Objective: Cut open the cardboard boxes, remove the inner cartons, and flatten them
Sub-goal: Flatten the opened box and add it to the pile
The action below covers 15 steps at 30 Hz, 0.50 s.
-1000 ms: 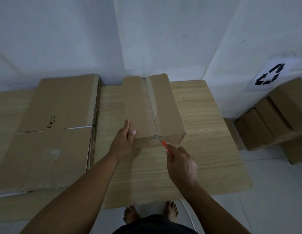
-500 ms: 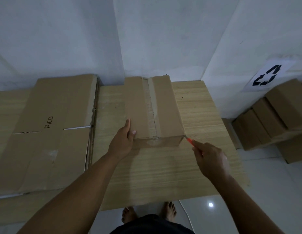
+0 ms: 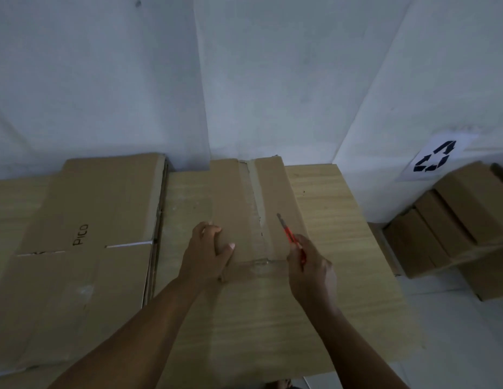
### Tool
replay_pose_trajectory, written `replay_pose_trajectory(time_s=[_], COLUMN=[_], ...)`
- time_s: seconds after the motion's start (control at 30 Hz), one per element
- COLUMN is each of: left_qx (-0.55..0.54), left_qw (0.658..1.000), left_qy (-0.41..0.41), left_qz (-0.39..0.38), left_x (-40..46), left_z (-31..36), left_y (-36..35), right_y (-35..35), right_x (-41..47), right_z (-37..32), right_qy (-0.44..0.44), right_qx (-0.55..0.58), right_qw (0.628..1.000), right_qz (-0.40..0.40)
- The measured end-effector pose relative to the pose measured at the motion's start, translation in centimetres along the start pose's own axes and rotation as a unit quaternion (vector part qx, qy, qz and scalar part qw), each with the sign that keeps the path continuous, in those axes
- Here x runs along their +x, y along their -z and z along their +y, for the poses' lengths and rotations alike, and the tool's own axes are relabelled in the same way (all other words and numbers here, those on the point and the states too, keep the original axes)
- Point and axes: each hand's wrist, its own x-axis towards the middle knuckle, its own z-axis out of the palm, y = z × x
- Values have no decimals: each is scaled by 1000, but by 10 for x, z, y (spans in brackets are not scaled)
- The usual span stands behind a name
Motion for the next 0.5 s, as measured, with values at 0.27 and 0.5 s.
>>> replay_pose_trajectory(time_s=[0.27,0.5], left_qx=[52,109], left_qw=[997,993], left_qy=[-55,-53], left_qz=[-6,-9], left_x=[42,45], left_z=[16,10], left_y=[-3,-29], right_y=[-37,-91], right_x=[116,188], right_z=[-43,-62], right_qy=[-6,9], right_qx=[-75,-136], right_qw=[994,973], right_qz=[-83,-184])
